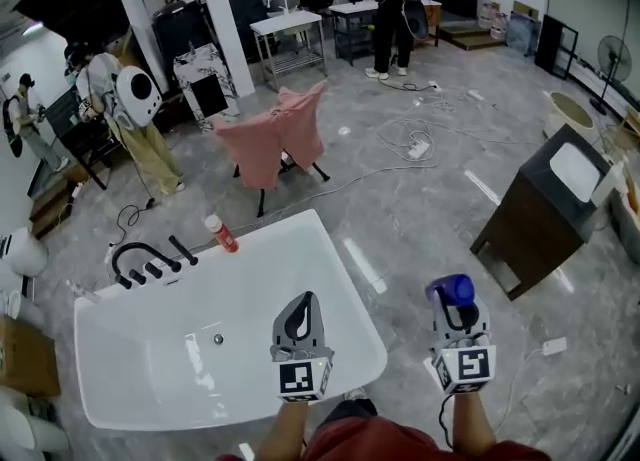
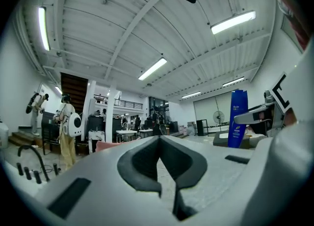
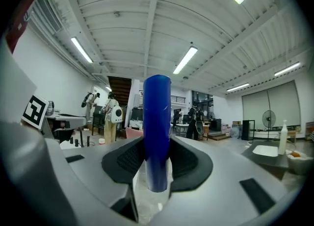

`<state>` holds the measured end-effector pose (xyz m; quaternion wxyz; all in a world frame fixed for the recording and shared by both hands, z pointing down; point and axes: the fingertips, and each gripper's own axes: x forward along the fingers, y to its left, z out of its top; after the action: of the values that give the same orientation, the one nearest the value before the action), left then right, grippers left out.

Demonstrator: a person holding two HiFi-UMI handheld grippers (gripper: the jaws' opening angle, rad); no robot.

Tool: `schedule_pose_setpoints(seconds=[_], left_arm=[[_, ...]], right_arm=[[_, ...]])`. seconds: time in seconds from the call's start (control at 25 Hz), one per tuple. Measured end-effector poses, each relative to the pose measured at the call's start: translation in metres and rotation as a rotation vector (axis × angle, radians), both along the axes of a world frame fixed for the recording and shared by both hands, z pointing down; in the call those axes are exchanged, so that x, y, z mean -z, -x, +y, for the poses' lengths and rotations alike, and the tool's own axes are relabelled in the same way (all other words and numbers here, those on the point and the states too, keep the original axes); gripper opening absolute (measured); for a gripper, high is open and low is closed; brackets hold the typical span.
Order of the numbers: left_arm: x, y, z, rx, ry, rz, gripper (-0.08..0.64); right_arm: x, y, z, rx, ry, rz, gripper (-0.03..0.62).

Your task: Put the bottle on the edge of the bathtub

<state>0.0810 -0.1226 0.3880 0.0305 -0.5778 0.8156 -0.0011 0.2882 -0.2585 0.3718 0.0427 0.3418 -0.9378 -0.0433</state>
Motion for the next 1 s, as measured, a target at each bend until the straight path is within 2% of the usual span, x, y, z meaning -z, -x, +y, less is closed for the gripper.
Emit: schedule_pose_setpoints(seconds=[0.28,0.48,0.76,1.0], left_arm=[[-0.003,0.084,0.016,0.155,-0.004,-0.006,0.005],[-0.001,0.130,0.039,0.253,-0.005,-0.018,0.005],[-0.018,0.180,0.070,0.407,-0.002,0.002,0.005],[-0.042,0.215,0.075,0.528,0.025,0.028,0.005]], right_arm=[[-0.003,0.111,-0.010,0.165,0.003,0.001,0.147],[-0.008,0.178,-0.003,0.282,0.017,0.008,0.147],[-0.020,0.261,0.007,0.445,0.017,0.034,0.147],[-0.043,0.323,0.000,0.580,0.038,0.060,0.147]])
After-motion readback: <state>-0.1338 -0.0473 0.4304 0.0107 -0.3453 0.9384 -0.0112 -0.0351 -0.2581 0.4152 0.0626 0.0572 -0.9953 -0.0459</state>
